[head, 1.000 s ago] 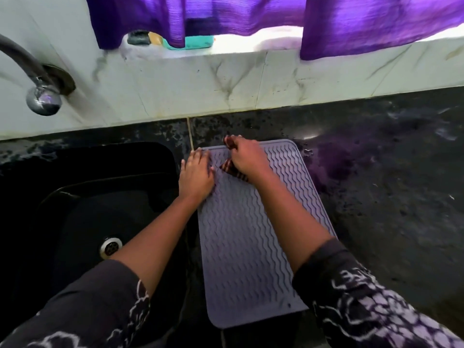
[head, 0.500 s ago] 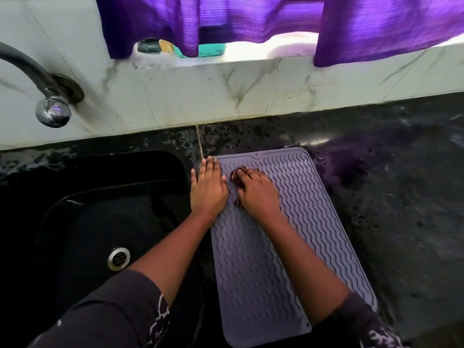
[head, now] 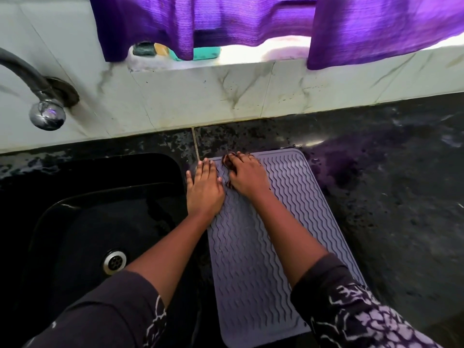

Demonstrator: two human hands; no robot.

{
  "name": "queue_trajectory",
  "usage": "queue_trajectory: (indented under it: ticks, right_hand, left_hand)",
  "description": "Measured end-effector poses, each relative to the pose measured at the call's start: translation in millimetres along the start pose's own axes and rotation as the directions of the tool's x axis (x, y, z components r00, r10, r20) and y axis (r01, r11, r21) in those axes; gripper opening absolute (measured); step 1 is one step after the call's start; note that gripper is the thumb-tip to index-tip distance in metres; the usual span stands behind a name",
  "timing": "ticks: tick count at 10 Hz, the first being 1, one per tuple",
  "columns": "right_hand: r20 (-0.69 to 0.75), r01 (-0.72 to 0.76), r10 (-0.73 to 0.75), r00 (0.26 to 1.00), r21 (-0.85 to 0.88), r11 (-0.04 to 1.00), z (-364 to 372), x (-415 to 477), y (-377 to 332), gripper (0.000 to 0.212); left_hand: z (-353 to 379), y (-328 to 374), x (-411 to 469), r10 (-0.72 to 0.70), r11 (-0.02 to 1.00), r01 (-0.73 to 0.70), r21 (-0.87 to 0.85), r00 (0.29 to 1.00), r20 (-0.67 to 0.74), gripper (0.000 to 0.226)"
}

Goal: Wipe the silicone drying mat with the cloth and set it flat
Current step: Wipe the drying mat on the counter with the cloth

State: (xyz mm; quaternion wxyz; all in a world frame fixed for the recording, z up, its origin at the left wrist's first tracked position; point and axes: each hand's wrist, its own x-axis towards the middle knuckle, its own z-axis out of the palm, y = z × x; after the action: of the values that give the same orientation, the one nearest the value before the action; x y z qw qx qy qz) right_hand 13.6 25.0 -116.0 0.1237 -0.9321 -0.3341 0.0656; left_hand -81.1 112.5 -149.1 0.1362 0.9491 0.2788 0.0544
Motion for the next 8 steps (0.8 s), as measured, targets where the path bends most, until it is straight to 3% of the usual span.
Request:
queue_trajectory:
  ticks: [2, 4, 5, 6, 7, 8]
  right_hand:
    - [-0.036, 0.022, -0.022, 0.999, -0.019, 1.0, 6.0, -42.7, 5.2, 0.045]
    - [-0.151, -0.049, 0.083, 0.985, 0.214, 0.975, -11.5, -30.0, 13.7, 0.04]
    - [-0.077, -0.133, 0.139, 0.987, 0.076, 0.988, -12.7, -16.5, 13.6, 0.049]
    - [-0.024, -0.125, 0.125, 0.992, -0.004, 0.992, -11.9, -18.1, 14.4, 0.052]
    - [-0.028, -0.119, 0.118, 0.993, -0.044, 0.992, -9.2, -29.8, 12.8, 0.044]
    - [-0.104, -0.142, 0.152, 0.983, 0.096, 0.985, -15.5, -25.7, 6.4, 0.031]
  left_hand:
    - [-0.8, -0.1, 0.0, 0.005, 1.0, -0.005, 0.007, 1.0, 0.003, 0.056]
    - [-1.8, 0.5, -1.1, 0.006, 1.0, -0.006, 0.001, 1.0, 0.003, 0.055]
    - [-1.7, 1.0, -1.2, 0.003, 1.0, -0.003, 0.003, 1.0, 0.004, 0.056]
    - [-1.7, 1.4, -0.9, 0.0, 1.0, 0.0, 0.008, 1.0, 0.001, 0.056]
    - [-2.0, 1.5, -0.2, -0.003, 1.0, 0.003, 0.005, 1.0, 0.003, 0.056]
    - [-2.3, 0.9, -1.0, 0.004, 1.0, -0.004, 0.001, 1.0, 0.005, 0.055]
